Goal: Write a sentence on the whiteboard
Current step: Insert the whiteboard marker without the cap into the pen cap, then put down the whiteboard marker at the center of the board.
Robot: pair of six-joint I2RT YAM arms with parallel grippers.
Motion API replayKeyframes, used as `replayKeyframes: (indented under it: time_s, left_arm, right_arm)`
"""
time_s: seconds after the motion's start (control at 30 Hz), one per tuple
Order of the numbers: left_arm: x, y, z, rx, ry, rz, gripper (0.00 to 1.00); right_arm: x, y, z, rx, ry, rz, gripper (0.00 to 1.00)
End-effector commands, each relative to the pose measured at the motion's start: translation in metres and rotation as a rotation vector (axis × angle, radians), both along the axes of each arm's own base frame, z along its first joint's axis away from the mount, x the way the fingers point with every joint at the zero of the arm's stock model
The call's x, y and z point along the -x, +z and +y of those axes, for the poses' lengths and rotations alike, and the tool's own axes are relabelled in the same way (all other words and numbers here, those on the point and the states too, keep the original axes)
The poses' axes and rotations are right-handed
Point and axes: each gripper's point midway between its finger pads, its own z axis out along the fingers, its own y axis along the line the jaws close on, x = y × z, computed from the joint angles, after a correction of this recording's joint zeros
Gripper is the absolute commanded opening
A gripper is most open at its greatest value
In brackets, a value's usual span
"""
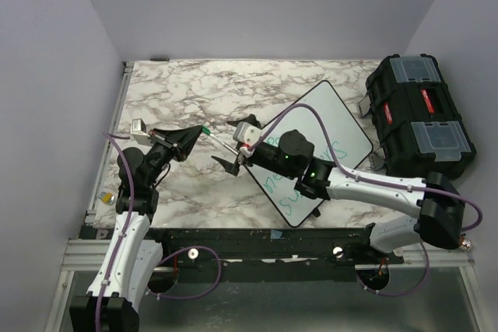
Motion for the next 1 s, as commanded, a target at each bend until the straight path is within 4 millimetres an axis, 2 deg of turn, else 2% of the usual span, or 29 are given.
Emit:
replayKeyframes:
  time_s: [0.0,0.1,0.2,0.4,0.53,0.7,0.93,0.97]
  left_arm:
    - [0.003,-0.005,0.007,-0.098,0.024,0.016,0.0]
    - [-0.002,-0.01,0.026,-0.165,0.118,0.035,0.0]
    - [-0.005,-0.009,0.035,-0.242,0.156,0.033,0.0]
    - [-0.006,-0.039,0.066,-0.559,0.259,0.165,0.0]
    - [-0.01,-0.068,0.082,-0.726,0.261,0.258,0.0]
    - [-0.023,-0.12,0.081,-0.802,0.149,0.391,0.0]
    - [-0.036,-0.176,0.075,-0.911,0.03,0.519,0.0]
    - [-0.035,-0.185,0.068,-0.936,-0.011,0.535,0.0]
  right_arm:
    - [0.016,0.016,-0.02,-0.06,0.005,0.062,1.0]
    - [0.02,0.025,-0.034,-0.101,-0.015,0.081,1.0]
    - [0.026,0.03,-0.046,-0.134,-0.022,0.109,1.0]
    - [0.018,0.027,-0.071,-0.173,-0.149,0.224,1.0]
    - [0.014,0.019,-0.086,-0.187,-0.215,0.287,0.99]
    - [0.01,0.011,-0.098,-0.225,-0.295,0.361,0.99]
    - [0.002,-0.008,-0.116,-0.219,-0.408,0.425,0.97]
    - [0.002,-0.009,-0.119,-0.223,-0.42,0.43,0.97]
